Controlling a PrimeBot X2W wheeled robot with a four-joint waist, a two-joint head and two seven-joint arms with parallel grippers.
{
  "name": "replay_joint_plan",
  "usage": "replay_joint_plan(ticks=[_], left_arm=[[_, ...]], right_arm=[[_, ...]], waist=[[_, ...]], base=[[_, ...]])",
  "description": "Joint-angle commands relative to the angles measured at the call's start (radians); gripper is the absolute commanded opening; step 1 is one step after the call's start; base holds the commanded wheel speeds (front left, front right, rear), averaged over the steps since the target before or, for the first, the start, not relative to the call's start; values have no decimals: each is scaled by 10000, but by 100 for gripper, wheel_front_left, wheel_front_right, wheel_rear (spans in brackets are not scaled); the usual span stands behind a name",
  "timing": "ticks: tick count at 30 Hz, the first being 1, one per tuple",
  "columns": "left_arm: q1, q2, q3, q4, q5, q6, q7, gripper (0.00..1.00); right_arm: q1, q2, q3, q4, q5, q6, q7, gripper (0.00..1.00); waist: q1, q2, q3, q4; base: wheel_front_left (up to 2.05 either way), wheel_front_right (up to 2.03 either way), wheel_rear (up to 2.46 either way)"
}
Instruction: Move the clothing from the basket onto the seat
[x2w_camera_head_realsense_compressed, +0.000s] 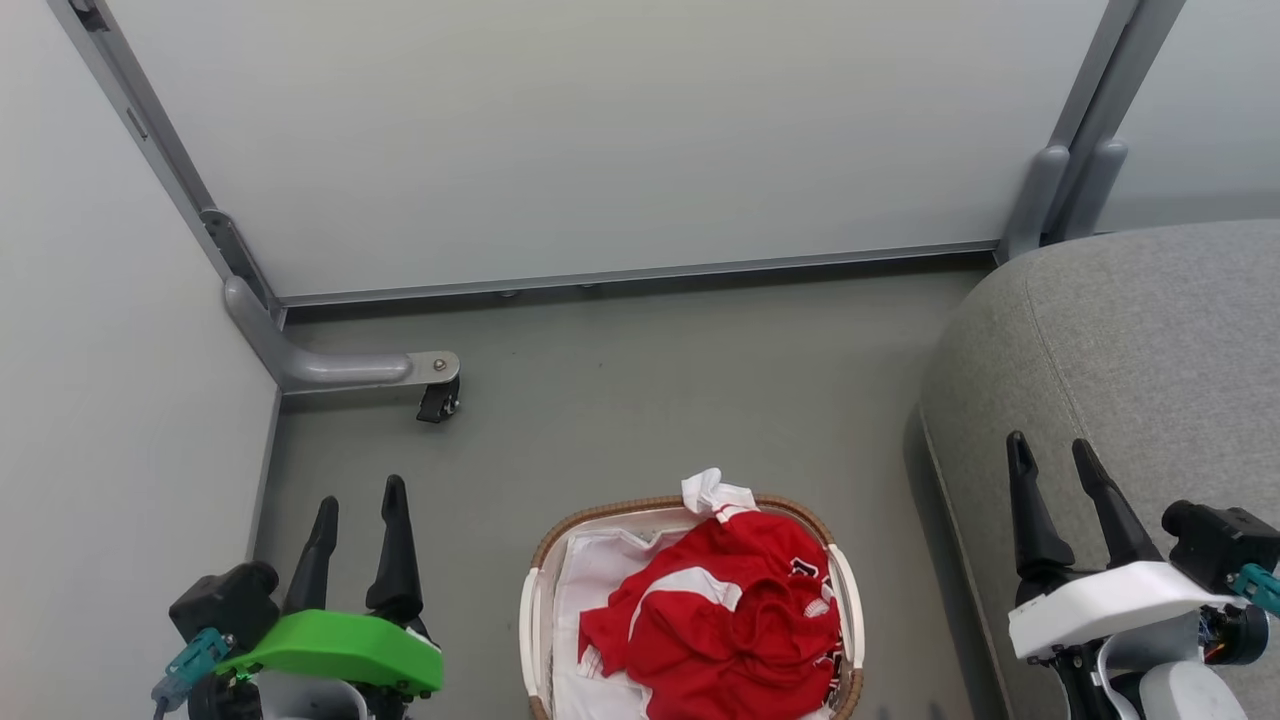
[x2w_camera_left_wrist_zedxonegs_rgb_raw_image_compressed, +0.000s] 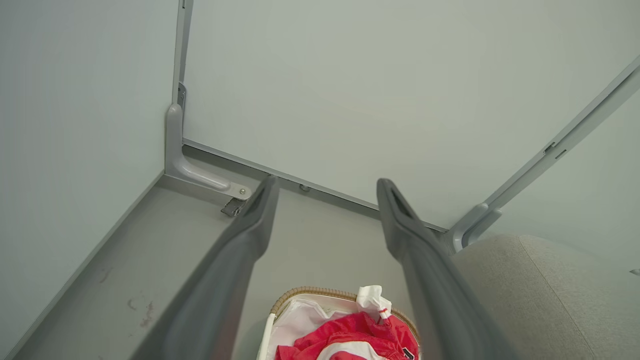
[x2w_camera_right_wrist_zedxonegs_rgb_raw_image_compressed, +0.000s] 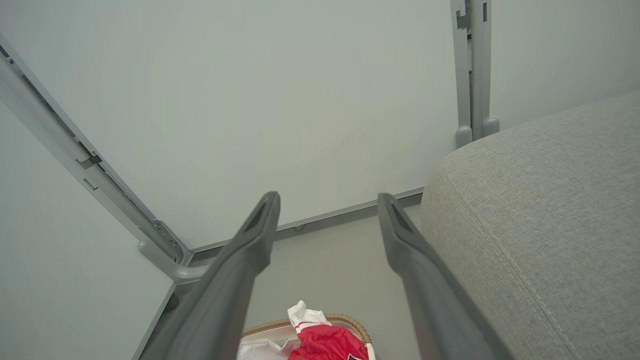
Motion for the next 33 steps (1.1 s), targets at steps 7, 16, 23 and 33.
replay_joint_plan(ticks=[7, 16, 23, 33], left_arm=[[95, 78, -30, 151, 729, -86, -230, 100], [129, 84, -47, 276, 1462, -95, -436, 100], [148, 87, -116, 391, 1984, -90, -576, 100], [151, 95, -243, 633, 2681, -109, -775, 100]], right_arm=[[125, -75, -43, -147, -945, 3, -245, 100], [184, -84, -57, -126, -1860, 3, -457, 100], [189, -89, -51, -124, -2490, 3, -594, 100], [266, -98, -68, -138, -3251, 2, -793, 100]], waist=[[0, 0, 6, 33], [0, 0, 14, 61], [0, 0, 34, 54], [0, 0, 52, 74]], base=[[0, 0, 0], [0, 0, 0], [0, 0, 0], [0, 0, 0]])
